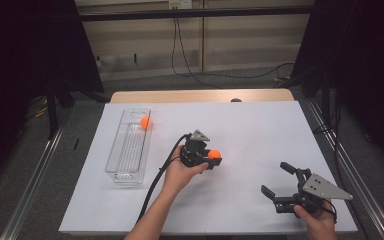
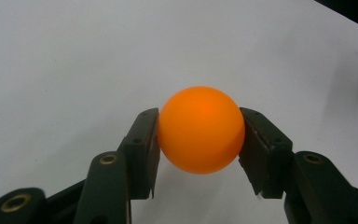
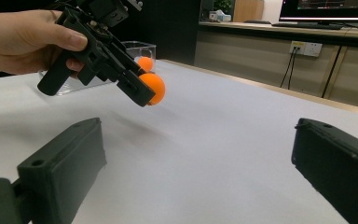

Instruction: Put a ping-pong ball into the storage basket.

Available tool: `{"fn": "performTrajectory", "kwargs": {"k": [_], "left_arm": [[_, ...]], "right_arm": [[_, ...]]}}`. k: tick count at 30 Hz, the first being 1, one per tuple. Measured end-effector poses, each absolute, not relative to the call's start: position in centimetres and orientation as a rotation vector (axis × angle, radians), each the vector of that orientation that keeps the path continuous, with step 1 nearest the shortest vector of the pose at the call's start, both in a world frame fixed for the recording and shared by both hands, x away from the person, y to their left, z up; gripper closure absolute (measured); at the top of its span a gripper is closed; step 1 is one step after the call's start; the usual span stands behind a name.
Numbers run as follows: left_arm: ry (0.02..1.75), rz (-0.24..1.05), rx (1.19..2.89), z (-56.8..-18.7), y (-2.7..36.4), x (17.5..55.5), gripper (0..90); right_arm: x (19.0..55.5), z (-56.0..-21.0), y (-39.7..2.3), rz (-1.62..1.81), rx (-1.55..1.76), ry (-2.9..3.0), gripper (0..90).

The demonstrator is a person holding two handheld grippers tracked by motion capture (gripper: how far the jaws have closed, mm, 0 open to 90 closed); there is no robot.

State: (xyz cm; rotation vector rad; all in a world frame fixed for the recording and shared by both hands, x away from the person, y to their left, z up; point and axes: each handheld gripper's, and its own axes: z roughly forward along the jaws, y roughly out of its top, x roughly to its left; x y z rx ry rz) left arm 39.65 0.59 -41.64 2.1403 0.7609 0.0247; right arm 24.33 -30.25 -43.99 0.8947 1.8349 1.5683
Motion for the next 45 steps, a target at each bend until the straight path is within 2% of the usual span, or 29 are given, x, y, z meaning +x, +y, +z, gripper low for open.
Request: {"fn": "performTrajectory", "kwargs": {"k": [45], "left_arm": [[0.816,0.046,2.103,-40.4,3.1,40.4,50.8]], "right_arm": [[24.3,-44.0,-30.2,1.570,0.892,1.836,2.1]]}}
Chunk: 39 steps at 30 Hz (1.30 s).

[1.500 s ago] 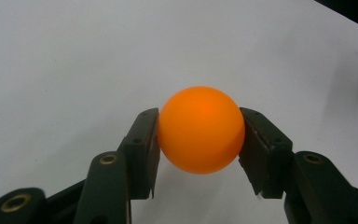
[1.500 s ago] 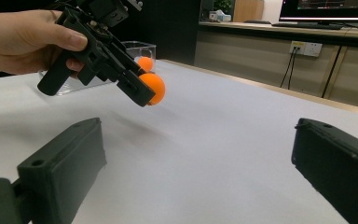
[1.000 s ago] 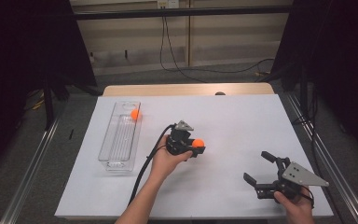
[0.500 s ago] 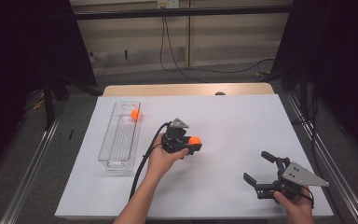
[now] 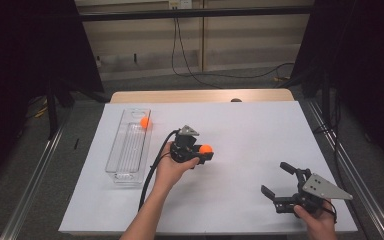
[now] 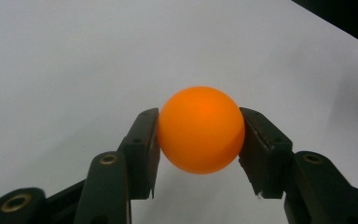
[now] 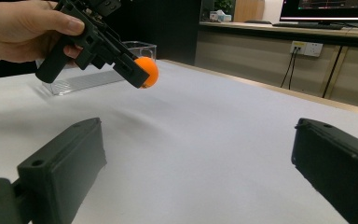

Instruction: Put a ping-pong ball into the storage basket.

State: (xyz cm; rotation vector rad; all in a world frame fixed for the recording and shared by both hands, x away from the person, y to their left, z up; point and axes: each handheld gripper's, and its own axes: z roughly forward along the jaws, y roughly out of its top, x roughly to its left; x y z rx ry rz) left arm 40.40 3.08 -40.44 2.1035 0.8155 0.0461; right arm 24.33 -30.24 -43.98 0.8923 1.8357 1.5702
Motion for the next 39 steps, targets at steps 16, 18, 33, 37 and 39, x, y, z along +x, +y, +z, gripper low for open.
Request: {"fn": "performTrajectory", "kwargs": {"k": [16,18,33,37,39], "left_arm": [[0.832,0.050,2.094,-40.1,3.7,40.5,50.8],[0.835,0.049,2.090,-40.1,3.8,40.5,50.8],[0.844,0.052,2.089,-39.9,4.3,40.7,50.8],[0.852,0.053,2.074,-39.8,4.5,40.7,50.8],[0.854,0.057,2.074,-39.7,4.7,40.7,50.8]], "right_arm": [[24.3,-44.0,-30.2,1.574,0.893,1.833,2.1],[24.3,-44.0,-30.2,1.574,0.893,1.833,2.2],[24.3,-44.0,-30.2,1.574,0.892,1.834,2.2],[24.3,-43.9,-30.2,1.575,0.892,1.833,2.2],[24.3,-43.9,-30.2,1.575,0.891,1.834,2.1]]}}
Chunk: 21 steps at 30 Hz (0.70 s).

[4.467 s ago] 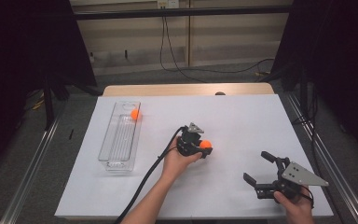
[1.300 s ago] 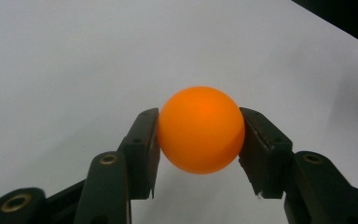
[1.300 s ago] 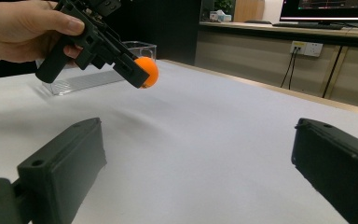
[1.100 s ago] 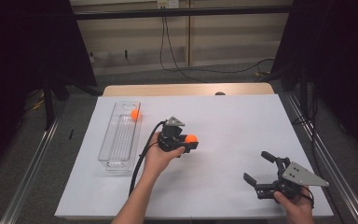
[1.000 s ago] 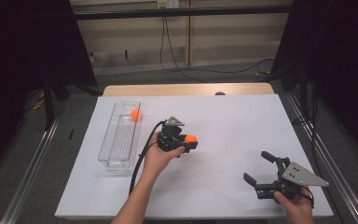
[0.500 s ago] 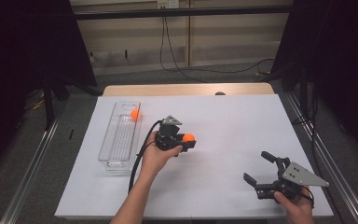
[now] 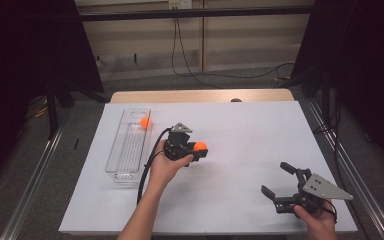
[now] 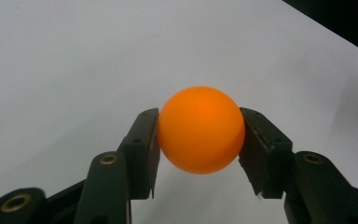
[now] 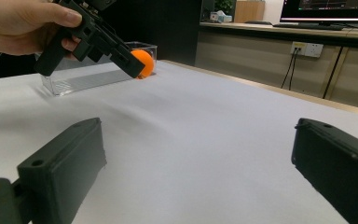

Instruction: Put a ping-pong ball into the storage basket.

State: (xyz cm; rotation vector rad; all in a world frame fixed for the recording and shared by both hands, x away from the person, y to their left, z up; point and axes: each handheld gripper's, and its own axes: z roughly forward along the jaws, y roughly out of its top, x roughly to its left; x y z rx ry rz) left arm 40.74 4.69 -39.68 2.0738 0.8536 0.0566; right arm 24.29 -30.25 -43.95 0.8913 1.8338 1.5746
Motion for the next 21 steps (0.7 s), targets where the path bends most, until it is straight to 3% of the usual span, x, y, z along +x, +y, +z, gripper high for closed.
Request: {"fn": "performTrajectory", "kwargs": {"k": [21], "left_arm": [[0.879,0.065,2.049,-39.24,5.75,40.94,50.8]], "right_arm": [[24.30,-43.94,-30.27,1.573,0.885,1.835,2.1]]}}
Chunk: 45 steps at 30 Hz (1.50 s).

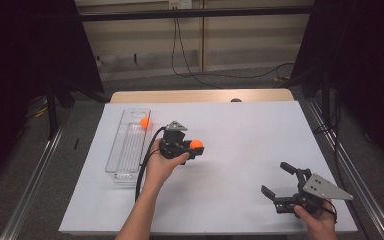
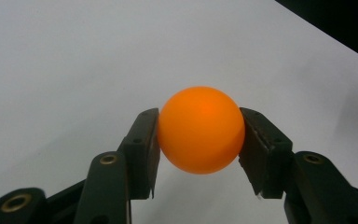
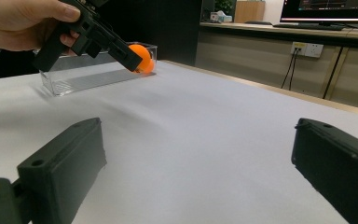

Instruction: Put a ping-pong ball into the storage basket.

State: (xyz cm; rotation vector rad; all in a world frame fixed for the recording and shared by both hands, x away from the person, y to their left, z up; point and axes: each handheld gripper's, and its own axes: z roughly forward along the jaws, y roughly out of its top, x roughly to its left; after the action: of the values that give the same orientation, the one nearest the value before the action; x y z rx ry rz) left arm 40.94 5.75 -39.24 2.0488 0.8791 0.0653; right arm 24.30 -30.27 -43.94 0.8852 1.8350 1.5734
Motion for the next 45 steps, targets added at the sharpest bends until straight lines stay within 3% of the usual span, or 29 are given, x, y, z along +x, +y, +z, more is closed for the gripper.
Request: {"fn": "performTrajectory", "kwargs": {"k": [45], "left_arm": [[0.932,0.098,2.030,-38.2,7.9,41.3,50.8]], "right_arm": [[24.3,-44.0,-30.2,1.572,0.888,1.838,2.2]]}}
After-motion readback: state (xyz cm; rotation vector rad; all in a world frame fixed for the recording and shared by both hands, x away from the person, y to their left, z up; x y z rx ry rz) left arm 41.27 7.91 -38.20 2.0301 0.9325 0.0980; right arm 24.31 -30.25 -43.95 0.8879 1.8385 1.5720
